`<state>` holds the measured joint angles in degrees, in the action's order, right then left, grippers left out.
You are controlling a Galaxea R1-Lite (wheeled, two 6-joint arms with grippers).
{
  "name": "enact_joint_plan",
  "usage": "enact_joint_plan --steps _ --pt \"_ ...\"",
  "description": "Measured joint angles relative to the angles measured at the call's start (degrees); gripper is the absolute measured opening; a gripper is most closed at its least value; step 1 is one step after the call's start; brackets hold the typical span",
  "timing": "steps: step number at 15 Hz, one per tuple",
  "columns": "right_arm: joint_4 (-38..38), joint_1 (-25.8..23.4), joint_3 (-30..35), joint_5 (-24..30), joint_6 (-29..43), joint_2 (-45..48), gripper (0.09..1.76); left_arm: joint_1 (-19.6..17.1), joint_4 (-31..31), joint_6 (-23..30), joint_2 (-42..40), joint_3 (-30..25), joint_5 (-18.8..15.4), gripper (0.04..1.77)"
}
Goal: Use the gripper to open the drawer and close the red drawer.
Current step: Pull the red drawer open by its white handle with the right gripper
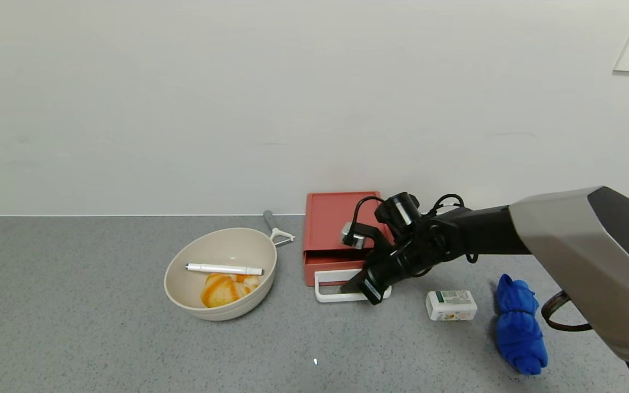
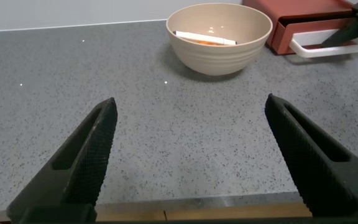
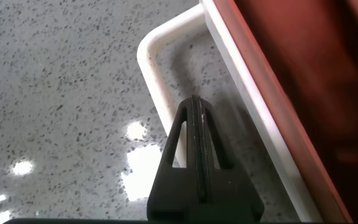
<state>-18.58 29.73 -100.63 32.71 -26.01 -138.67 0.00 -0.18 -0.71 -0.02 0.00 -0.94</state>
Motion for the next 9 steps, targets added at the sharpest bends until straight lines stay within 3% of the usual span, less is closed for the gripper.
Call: enact_joint_plan --steps 9 --pt "1.35 2.12 8.52 -0.30 2.26 4.40 0.12 0.00 0.00 0.00 0.00 0.00 -0.02 1.72"
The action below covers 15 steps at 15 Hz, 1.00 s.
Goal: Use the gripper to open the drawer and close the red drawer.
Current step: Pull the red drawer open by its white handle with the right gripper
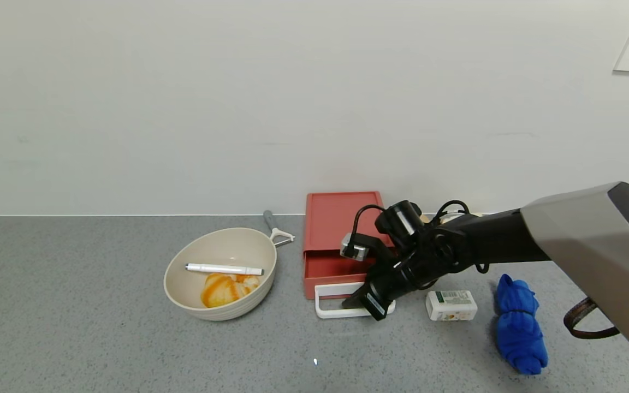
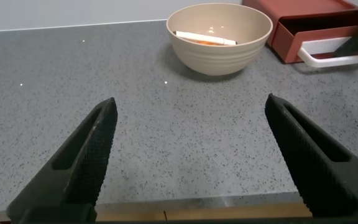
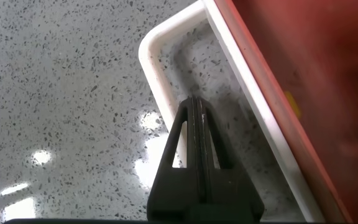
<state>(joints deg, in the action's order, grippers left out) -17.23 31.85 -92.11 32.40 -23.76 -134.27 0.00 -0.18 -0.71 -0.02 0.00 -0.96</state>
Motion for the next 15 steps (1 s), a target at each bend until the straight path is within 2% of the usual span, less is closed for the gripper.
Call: enact_joint_plan --steps 8,15 --pt "4.39 3.21 8.48 0.15 1.07 3.73 0.12 0.02 0.00 0.02 0.00 0.00 0.02 1.72" --pt "4.47 4.39 10.28 0.01 2.12 4.33 0.12 0.02 0.00 0.00 0.00 0.00 0.02 1.72"
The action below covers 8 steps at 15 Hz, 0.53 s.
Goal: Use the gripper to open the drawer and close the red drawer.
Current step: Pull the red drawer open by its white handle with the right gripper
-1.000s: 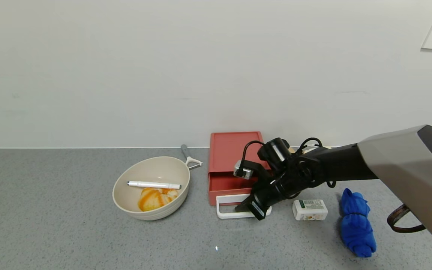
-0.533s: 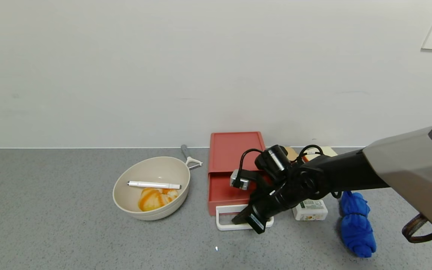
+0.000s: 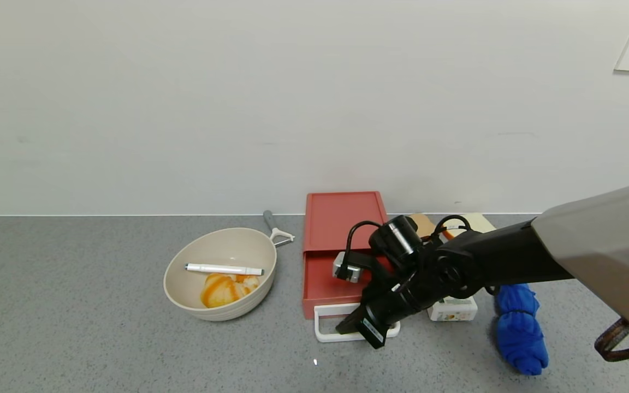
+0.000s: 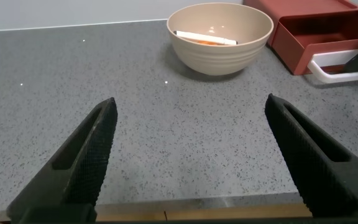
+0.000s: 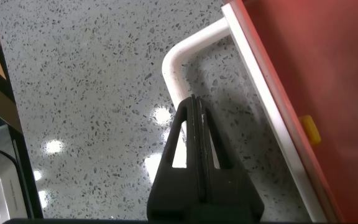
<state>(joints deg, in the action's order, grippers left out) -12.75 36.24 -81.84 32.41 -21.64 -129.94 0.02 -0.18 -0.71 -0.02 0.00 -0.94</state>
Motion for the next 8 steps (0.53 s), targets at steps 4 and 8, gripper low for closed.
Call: enact_joint_plan --steps 4,8 --pt "0.44 0.16 0.74 -0.06 0.09 0.09 0.12 -0.02 0.00 0.00 0.00 0.00 0.00 1.72" --pt "5.45 0.11 1.35 -1.72 2.99 -0.02 0.12 -0.02 0.00 0.00 0.00 0.00 -0.02 1.72"
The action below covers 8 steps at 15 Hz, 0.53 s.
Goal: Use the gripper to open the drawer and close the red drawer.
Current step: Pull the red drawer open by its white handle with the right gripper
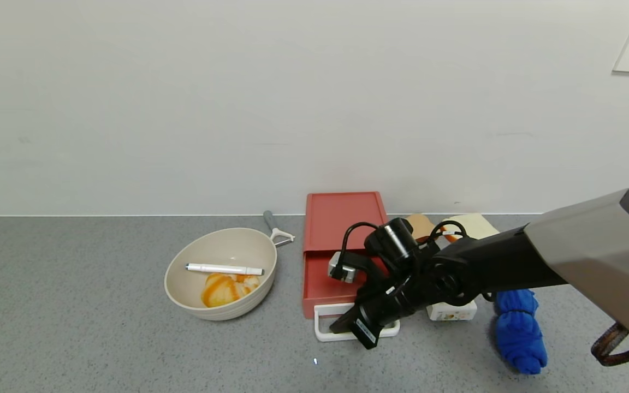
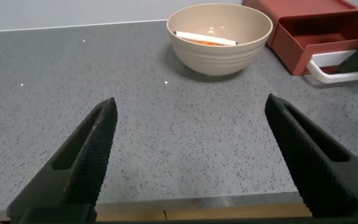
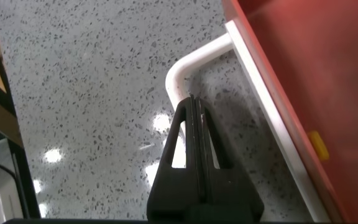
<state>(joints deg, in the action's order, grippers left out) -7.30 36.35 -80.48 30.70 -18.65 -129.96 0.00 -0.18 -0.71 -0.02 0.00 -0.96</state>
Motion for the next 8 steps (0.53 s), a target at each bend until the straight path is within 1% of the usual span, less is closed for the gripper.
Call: enact_joint_plan --steps 2,4,8 --pt "0.77 -0.46 0.17 -0.60 0.05 -0.07 0.12 0.00 0.00 0.02 0.00 0.00 0.02 1.72" --pt "1.11 -0.66 0.28 -2.39 0.02 -0.07 0.12 0.00 0.02 0.00 0.00 0.00 0.02 1.72" --pt "1.63 -0.24 0.80 -3.02 0.00 -0.09 0.12 0.00 0.00 0.00 0.00 0.00 0.02 1.72"
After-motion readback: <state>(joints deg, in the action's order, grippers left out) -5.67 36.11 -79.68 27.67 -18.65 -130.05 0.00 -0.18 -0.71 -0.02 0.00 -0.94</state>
